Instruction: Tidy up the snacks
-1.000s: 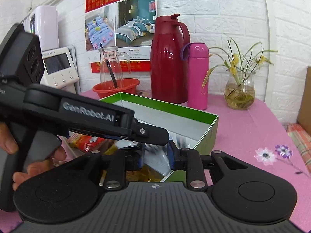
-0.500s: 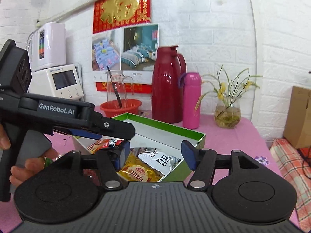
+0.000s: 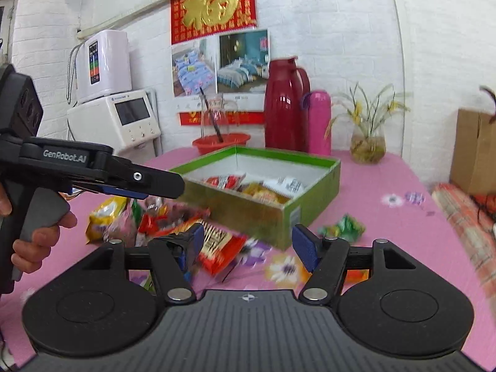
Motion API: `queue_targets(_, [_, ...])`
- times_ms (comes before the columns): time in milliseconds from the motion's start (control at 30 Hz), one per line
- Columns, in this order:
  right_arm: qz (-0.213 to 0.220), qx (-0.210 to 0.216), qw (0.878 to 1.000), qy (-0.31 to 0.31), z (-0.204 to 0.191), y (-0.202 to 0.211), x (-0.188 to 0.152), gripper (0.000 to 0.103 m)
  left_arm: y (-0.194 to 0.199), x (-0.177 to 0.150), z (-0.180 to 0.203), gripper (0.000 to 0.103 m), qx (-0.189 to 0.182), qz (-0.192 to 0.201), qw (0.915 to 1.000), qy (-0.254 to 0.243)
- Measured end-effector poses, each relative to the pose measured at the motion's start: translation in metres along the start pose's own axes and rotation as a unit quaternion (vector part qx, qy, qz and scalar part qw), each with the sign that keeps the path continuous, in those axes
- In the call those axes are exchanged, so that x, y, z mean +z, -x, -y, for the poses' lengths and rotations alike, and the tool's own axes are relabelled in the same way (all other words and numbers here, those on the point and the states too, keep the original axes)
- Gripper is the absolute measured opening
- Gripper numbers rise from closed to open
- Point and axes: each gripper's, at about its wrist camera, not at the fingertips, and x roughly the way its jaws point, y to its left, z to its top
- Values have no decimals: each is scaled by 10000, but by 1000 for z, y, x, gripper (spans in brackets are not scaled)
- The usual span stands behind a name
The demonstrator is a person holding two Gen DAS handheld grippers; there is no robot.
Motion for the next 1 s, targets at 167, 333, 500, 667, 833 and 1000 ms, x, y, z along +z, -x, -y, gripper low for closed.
queue_targets(167, [-392, 276, 9968, -634, 0, -22, -16, 103, -9, -12, -26, 103, 258, -187, 9991, 285])
queue_targets(333, [-539, 383, 9950, -747, -7, -46, -15, 103, -22, -7, -42, 100, 346, -305, 9985, 292])
queue_targets(500, [-697, 427, 9929, -863, -6, -72, -12, 102, -43, 5, -43, 95, 318, -392, 9985, 193])
queue_targets(667, [-829, 566, 9880, -1172, -1, -90, -13, 92, -62, 9, -36, 95, 374, -572, 9975, -179])
queue_targets(833, [-910, 876, 9813, -1454, 5, -89, -17, 30, -73, 2, -36, 103, 588, -753, 9949, -320])
queue_targets(1000, [-890, 780, 9822, -1456, 11, -74, -21, 20, -74, -6, -32, 65, 504, -907, 9932, -537])
